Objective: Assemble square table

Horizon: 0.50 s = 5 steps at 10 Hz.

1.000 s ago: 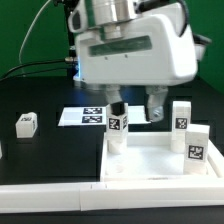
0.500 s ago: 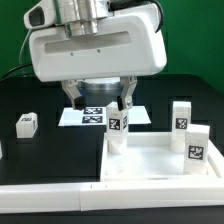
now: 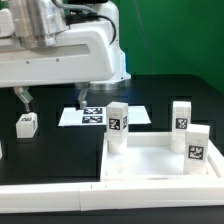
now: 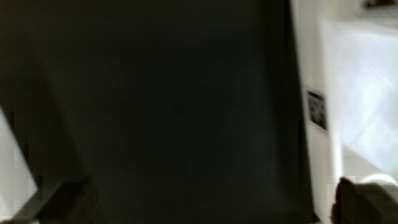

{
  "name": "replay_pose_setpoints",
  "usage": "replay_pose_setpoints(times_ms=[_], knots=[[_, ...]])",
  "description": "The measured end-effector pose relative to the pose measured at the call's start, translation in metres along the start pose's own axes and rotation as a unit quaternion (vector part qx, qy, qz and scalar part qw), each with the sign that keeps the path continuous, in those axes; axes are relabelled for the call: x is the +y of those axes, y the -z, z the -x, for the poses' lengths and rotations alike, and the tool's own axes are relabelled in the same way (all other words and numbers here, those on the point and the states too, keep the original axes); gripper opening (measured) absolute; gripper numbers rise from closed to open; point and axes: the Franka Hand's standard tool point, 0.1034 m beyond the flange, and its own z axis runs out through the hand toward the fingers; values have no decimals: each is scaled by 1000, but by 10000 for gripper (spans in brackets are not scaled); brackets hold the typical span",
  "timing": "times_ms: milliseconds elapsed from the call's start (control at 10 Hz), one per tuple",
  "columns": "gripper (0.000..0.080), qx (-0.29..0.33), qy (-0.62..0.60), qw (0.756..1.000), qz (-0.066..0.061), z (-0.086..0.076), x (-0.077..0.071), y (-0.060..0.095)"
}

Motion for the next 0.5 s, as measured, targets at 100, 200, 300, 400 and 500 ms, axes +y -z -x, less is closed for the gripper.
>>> replay_pose_setpoints(times_ms=[100,200,300,400,500], knots=[[649,0,32,999,0,0,-1,0],[649,0,31,1000,0,0,0,-1],[649,-6,29,1000,-1,2,-1,-2],[649,-10,33,999,1,4,2,-5],[649,-26,37,999,12,11,14,-14]])
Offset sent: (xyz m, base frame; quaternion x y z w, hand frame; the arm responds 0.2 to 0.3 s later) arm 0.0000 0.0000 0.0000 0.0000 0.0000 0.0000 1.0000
